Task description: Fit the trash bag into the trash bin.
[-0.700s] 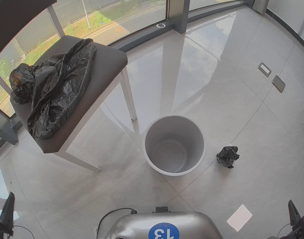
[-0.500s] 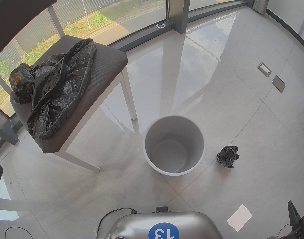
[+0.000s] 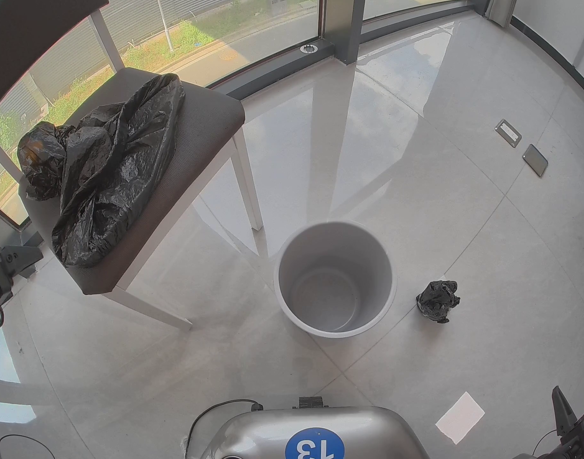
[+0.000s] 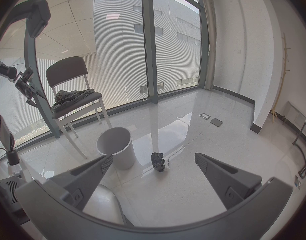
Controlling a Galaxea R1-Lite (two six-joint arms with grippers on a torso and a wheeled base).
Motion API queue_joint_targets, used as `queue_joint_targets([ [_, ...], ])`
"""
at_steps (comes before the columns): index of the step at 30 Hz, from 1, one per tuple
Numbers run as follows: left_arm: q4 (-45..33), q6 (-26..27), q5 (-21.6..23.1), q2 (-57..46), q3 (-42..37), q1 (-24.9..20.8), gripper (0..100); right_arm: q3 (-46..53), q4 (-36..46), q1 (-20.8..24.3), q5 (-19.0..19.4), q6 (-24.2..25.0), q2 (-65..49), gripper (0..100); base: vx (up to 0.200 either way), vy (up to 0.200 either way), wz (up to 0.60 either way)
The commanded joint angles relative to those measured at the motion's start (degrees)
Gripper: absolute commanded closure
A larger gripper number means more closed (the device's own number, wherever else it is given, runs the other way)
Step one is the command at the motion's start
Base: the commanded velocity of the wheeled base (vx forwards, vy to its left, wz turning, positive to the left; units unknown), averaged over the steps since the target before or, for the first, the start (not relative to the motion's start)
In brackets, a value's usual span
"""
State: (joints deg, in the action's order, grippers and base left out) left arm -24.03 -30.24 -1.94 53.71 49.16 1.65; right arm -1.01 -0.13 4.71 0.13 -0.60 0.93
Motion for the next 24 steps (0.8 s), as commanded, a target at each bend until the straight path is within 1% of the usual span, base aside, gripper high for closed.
queue_joint_targets([
  [1, 0.0, -0.7, 0.0, 5.7, 0.8, -0.8, 0, 1.0, 0.0, 0.0, 0.0, 0.1, -0.9, 0, 0.000, 0.000, 0.00],
  [3, 0.6, -0.9, -0.1, 6.1, 0.6, -1.6, 0, 1.0, 0.0, 0.0, 0.0, -0.1, -0.9, 0, 0.000, 0.000, 0.00],
  [7, 2.3, -0.9, 0.0, 6.6, -0.3, -1.6, 0, 1.0, 0.0, 0.0, 0.0, -0.4, -0.9, 0, 0.000, 0.000, 0.00],
  [8, 5.7, -0.7, 0.2, 7.5, -2.8, -1.6, 0, 1.0, 0.0, 0.0, -0.2, 0.2, -0.9, 0, 0.000, 0.000, 0.00],
  [12, 14.6, -0.8, 0.3, 10.5, -6.1, -1.4, 0, 1.0, 0.0, 0.0, -1.1, 0.1, -0.9, 0, 0.000, 0.000, 0.00],
  [15, 20.4, -0.8, 0.3, 12.5, -7.9, -1.1, 0, 1.0, 0.0, 0.0, -1.4, -0.2, -0.9, 0, 0.000, 0.000, 0.00],
  [17, 23.0, -0.9, 0.4, 13.4, -8.5, -1.1, 0, 1.0, 0.0, 0.0, -1.4, -0.2, -0.9, 0, 0.000, 0.000, 0.00],
  [24, 25.0, -1.0, 0.8, 15.5, -9.3, -1.0, 0, 1.0, 0.0, 0.0, -1.5, -0.2, -0.9, 0, 0.000, 0.000, 0.00],
])
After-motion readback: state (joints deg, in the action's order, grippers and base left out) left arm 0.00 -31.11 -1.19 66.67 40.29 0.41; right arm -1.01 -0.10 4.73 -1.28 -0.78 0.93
